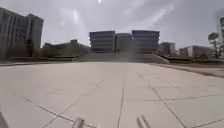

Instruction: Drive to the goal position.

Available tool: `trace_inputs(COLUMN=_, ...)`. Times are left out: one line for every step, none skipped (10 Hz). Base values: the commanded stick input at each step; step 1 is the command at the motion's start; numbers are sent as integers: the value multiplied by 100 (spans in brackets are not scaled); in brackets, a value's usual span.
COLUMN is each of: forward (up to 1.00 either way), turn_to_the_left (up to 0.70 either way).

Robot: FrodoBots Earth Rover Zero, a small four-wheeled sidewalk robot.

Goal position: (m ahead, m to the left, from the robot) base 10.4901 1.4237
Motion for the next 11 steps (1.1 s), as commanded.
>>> trace_inputs(forward=70, turn_to_the_left=0)
trace_inputs(forward=70, turn_to_the_left=0)
trace_inputs(forward=70, turn_to_the_left=0)
trace_inputs(forward=70, turn_to_the_left=0)
trace_inputs(forward=70, turn_to_the_left=0)
trace_inputs(forward=70, turn_to_the_left=0)
trace_inputs(forward=70, turn_to_the_left=0)
trace_inputs(forward=70, turn_to_the_left=0)
trace_inputs(forward=70, turn_to_the_left=0)
trace_inputs(forward=70, turn_to_the_left=0)
trace_inputs(forward=70, turn_to_the_left=0)
